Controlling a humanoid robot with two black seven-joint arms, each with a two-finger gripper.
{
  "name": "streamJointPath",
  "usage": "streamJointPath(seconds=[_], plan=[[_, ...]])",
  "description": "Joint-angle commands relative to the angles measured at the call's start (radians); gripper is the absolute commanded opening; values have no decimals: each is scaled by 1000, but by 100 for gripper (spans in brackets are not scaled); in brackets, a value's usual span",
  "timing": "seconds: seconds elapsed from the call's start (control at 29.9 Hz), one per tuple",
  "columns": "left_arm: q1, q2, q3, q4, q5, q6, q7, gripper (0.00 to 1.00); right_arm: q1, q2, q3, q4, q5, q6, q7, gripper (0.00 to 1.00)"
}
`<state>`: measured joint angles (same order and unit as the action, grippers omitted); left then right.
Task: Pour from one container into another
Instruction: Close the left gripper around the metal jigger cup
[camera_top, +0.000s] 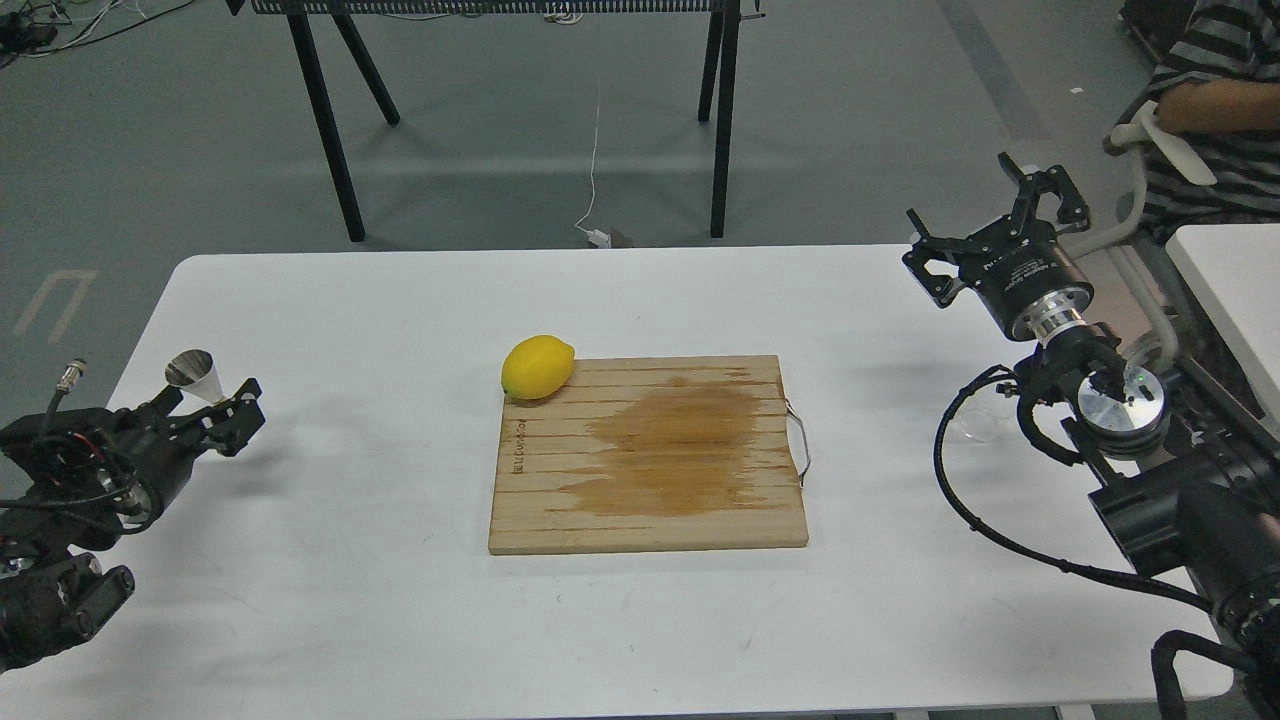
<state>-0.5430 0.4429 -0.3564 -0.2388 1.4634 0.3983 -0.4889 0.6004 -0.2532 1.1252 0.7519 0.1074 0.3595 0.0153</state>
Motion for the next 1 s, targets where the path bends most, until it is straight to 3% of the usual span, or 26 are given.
streamJointPath(seconds=[0.0, 0.2, 0.53, 0.6, 0.67, 0.8, 0.97], plan=[[-11, -18, 2, 33, -6, -19, 0, 87, 2, 0, -1, 1, 0, -1, 0, 99], [-23, -36, 2, 68, -6, -52, 0, 76, 2, 0, 1, 1, 0, -1, 0, 99], [-29, -64, 5, 113, -5, -53, 0, 40, 2, -1, 1, 1, 0, -1, 0, 99], [-29, -64, 5, 113, -5, -53, 0, 21, 2, -1, 1, 1, 0, -1, 0, 99], [-29, -66, 5, 113, -3, -53, 0, 9, 2, -1, 1, 1, 0, -1, 0, 99], [-28, -64, 5, 113, 0, -47, 0, 0, 2, -3, 1, 1, 0, -1, 0, 99], [-35, -64, 2, 104, -5, -1, 0, 0, 2, -3, 1, 1, 1, -1, 0, 99]])
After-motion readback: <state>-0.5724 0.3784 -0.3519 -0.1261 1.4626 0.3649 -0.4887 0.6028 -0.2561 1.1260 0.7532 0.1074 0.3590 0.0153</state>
